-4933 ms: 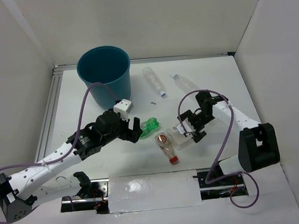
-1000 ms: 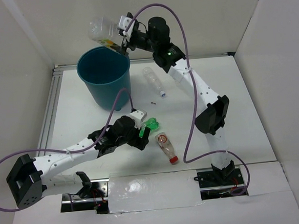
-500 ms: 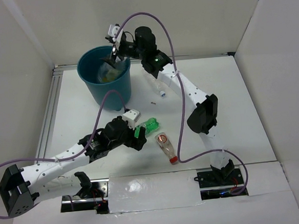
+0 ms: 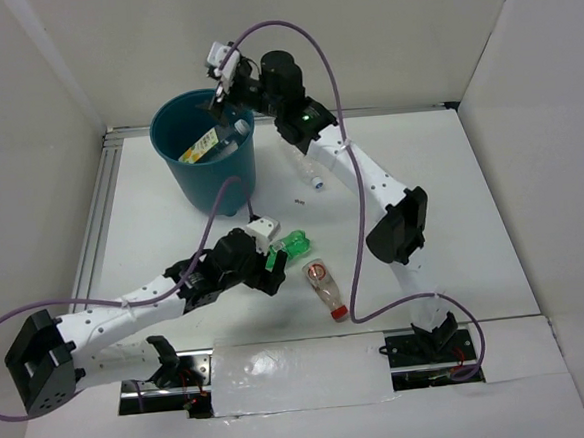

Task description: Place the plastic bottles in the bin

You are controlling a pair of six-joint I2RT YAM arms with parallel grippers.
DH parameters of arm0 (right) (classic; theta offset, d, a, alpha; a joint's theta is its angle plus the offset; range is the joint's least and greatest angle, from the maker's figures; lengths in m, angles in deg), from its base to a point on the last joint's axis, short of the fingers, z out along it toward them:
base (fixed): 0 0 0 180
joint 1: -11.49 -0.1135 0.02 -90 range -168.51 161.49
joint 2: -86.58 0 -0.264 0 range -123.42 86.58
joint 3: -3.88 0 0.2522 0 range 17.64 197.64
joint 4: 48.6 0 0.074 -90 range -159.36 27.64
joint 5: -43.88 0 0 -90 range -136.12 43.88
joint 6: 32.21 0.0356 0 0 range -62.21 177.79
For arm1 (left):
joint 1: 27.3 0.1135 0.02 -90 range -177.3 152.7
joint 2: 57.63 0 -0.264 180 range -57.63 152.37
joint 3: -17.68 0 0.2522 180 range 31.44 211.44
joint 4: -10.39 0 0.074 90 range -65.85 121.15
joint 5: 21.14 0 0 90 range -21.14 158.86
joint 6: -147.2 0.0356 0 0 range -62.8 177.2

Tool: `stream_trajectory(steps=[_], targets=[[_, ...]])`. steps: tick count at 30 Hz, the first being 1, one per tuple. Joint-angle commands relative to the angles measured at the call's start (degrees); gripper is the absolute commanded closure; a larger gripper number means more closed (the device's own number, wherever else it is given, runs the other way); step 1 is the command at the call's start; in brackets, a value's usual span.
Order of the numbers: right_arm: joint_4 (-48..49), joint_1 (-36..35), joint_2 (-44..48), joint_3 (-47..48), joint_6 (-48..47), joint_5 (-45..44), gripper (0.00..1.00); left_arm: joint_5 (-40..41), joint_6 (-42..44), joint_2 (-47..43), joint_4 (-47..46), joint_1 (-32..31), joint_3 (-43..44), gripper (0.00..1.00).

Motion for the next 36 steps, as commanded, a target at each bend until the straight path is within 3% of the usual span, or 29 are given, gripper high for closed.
stream_trajectory(steps=[1,2,3,5,8,9,10,14,16,18,21,22,27,31,35,36], targets=[[-10.6,9.5,11.3,-1.9,5.5,-3.1,0.57,-1.6,6.3,6.8,-3.3,2.0,3.6,0.01],[-10.7,9.6,11.4,-4.7,7.8,-3.1,0.89,-1.6,7.5,6.8,-3.3,2.0,3.6,0.01],[-12.4,14.4,13.4,-8.1,8.9,-2.0,1.00,-1.6,8.7,7.9,-3.9,2.8,4.5,0.01],[-19.7,19.0,20.0,-15.1,5.3,6.3,1.00,-3.7,12.0,11.7,-4.0,4.5,5.8,0.01],[-27.2,26.4,28.4,-30.6,0.0,12.0,0.23,-5.4,14.5,15.8,-4.5,6.8,8.3,0.01],[-29.1,27.7,30.2,-37.9,-1.6,12.7,0.02,-5.9,15.6,18.6,-4.5,7.3,9.2,0.01],[-30.3,29.6,32.0,-41.9,-2.5,12.7,0.00,-6.5,16.2,19.7,-5.0,7.3,10.7,0.01],[-27.3,33.6,44.6,-63.4,-4.0,14.6,0.00,-7.7,19.0,27.3,-6.1,8.7,15.3,0.01],[-26.6,34.1,47.5,-67.1,-2.8,14.6,0.00,-8.4,19.6,32.3,-5.4,8.7,17.7,0.01],[-25.8,35.3,49.2,-69.0,-0.4,13.9,0.00,-9.0,20.3,34.9,-4.8,8.7,18.3,0.08],[-24.4,39.3,48.2,-67.6,4.4,12.4,0.00,-7.8,19.7,36.6,-4.2,8.2,19.1,0.34],[-24.4,41.4,47.4,-66.9,5.3,12.4,0.00,-7.8,19.7,36.6,-4.2,8.2,19.1,0.56],[-19.6,47.6,44.2,-64.2,10.6,14.2,0.00,-6.7,18.5,32.6,-1.9,8.2,21.2,0.94],[-14.3,49.4,41.2,-62.8,15.8,10.7,0.00,-6.7,17.5,25.4,1.1,8.2,29.1,0.94],[-18.6,49.9,34.6,-55.8,11.2,10.8,0.02,-7.7,15.2,20.3,0.2,11.0,41.5,0.93],[-22.1,50.5,30.6,-53.7,10.3,12.1,0.34,-7.7,14.6,19.6,-0.3,12.4,43.4,0.91]])
